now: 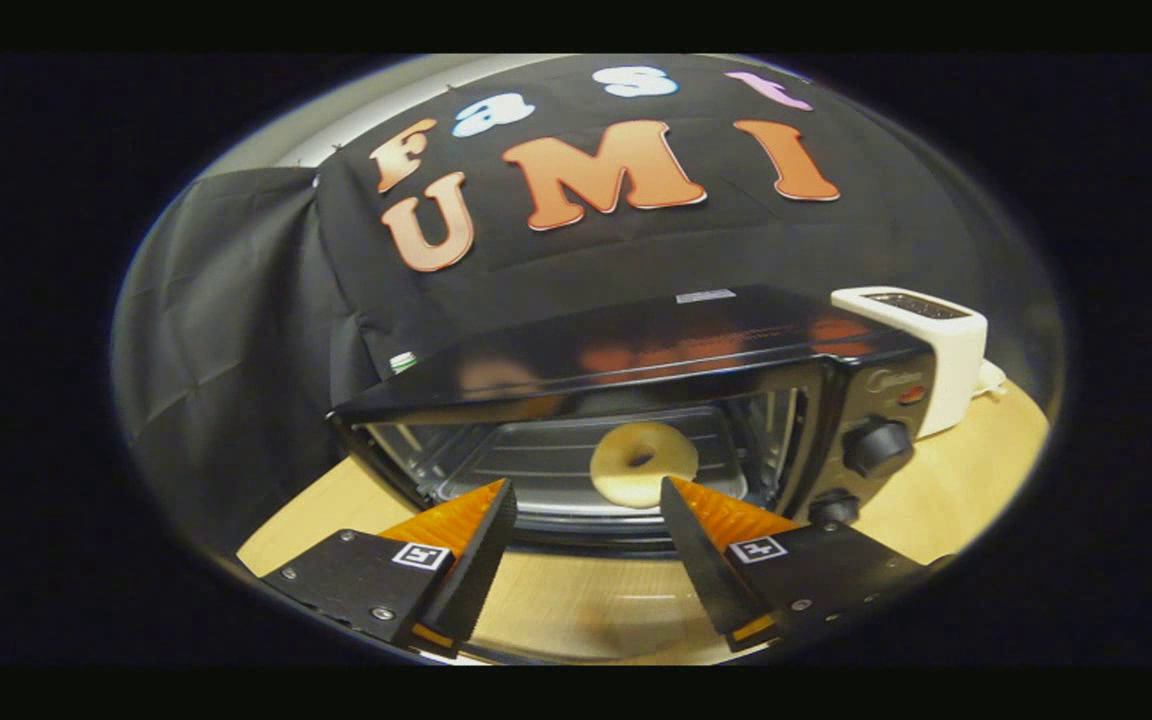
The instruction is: Open the toaster oven, put the food inside, and close the toaster oven door.
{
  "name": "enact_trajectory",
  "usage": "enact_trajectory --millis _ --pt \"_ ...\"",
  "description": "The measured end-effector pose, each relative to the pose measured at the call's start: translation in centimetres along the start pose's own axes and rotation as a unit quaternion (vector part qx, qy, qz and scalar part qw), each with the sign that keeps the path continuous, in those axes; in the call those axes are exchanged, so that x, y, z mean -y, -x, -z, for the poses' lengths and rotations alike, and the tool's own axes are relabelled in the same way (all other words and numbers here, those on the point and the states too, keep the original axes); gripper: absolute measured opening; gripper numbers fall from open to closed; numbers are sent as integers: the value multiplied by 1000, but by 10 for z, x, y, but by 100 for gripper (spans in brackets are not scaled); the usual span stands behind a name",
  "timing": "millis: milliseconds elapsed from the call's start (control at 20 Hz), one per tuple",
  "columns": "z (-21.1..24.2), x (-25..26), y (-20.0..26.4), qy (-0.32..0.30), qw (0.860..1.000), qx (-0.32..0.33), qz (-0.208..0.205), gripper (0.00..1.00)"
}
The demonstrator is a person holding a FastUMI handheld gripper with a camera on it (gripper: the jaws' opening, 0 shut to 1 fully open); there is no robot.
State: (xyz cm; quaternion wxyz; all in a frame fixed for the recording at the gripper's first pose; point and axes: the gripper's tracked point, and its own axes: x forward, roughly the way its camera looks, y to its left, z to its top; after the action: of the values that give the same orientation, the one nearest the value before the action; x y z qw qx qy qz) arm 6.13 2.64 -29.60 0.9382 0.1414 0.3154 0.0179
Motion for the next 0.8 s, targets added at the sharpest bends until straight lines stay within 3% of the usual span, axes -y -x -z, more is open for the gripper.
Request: enact_trajectory --millis 250,800 --pt "22 -14 61 47 999 -12 -18 91" --pt "121 -5 122 38 993 -114 -16 93"
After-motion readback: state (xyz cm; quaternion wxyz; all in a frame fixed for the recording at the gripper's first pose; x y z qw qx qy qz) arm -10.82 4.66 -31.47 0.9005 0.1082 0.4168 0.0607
